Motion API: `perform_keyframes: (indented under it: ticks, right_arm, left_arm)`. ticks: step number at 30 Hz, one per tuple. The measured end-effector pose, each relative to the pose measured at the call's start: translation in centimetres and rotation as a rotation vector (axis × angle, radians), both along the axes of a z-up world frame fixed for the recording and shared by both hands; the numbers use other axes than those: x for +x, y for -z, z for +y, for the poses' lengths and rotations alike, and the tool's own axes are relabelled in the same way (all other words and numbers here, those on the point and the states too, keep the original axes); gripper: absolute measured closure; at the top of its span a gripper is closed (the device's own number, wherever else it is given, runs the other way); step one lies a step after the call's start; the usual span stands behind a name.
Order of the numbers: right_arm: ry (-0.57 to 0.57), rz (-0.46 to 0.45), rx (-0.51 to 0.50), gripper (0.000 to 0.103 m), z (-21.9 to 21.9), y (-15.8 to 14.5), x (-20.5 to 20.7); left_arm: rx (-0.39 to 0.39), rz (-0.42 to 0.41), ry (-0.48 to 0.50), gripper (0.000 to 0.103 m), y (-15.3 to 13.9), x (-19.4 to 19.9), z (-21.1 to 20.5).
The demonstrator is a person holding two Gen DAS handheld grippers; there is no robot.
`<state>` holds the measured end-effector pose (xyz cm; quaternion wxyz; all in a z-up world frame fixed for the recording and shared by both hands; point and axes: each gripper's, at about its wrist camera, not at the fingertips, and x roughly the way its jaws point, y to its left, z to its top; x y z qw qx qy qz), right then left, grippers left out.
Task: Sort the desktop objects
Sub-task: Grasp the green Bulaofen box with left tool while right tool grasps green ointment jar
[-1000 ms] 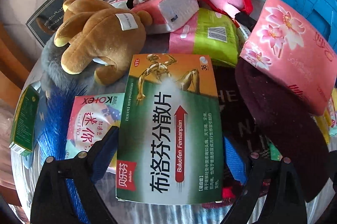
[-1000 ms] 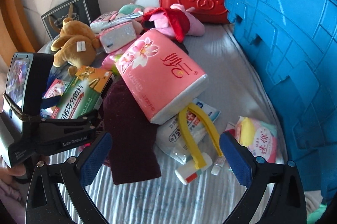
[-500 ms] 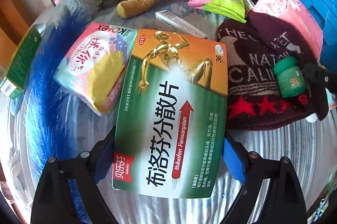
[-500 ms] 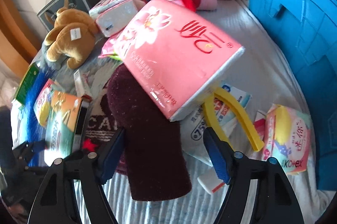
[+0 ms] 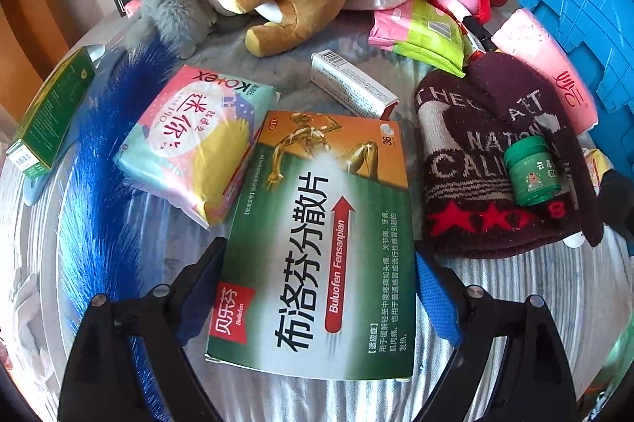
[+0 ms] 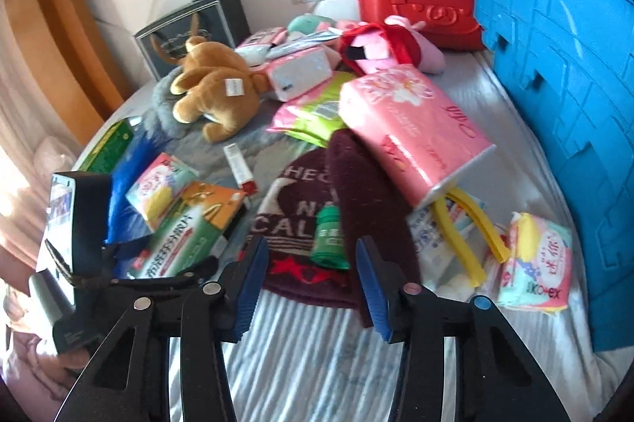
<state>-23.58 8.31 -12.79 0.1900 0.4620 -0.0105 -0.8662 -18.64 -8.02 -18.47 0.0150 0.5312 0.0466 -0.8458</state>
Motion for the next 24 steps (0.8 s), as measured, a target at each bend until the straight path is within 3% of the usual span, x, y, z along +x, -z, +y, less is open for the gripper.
perform_keyframes:
  ticks: [2, 5, 12, 14, 16, 18, 23, 24]
  right_arm:
    - [-0.006, -0.043, -0.005, 0.065, -1.0, 1.2, -0.4]
    - [0.045, -0.096, 0.030, 0.066, -0.9, 3.2, -1.6]
    - [0.081, -0.121, 0.082, 0.063, -0.1, 5.4, -5.0]
    - [0.079, -0.121, 0.081, 0.055, 0.2, 5.7, -5.4]
    - [0.065, -0.117, 0.067, 0.033, 0.0, 5.8, -5.8]
    - [0.048, -0.104, 0.074, 0.022, -0.4, 6.0, -6.1]
    - [0.049, -0.080, 0.087, 0.022, -0.2, 6.2, -7.0]
    - [0.047, -0.082, 0.093, 0.029, -0.1, 6.3, -7.1]
  left_arm:
    - [0.009, -0.015, -0.003, 0.014, 1.2, -0.2, -0.9]
    - [0.009, -0.050, -0.010, 0.014, 3.9, -3.5, -1.8]
    - [-0.016, -0.066, -0.013, 0.014, 3.7, -4.1, -1.6]
    - [-0.024, -0.073, -0.010, 0.014, 3.5, -4.2, -1.5]
    - [-0.035, -0.074, -0.009, 0.013, 3.4, -4.3, -1.3]
    - [-0.035, -0.069, -0.012, 0.013, 3.2, -4.3, -1.3]
    - [-0.037, -0.054, -0.015, 0.013, 2.8, -3.6, -1.3]
    - [-0.038, -0.053, -0.016, 0.013, 2.7, -3.3, -1.3]
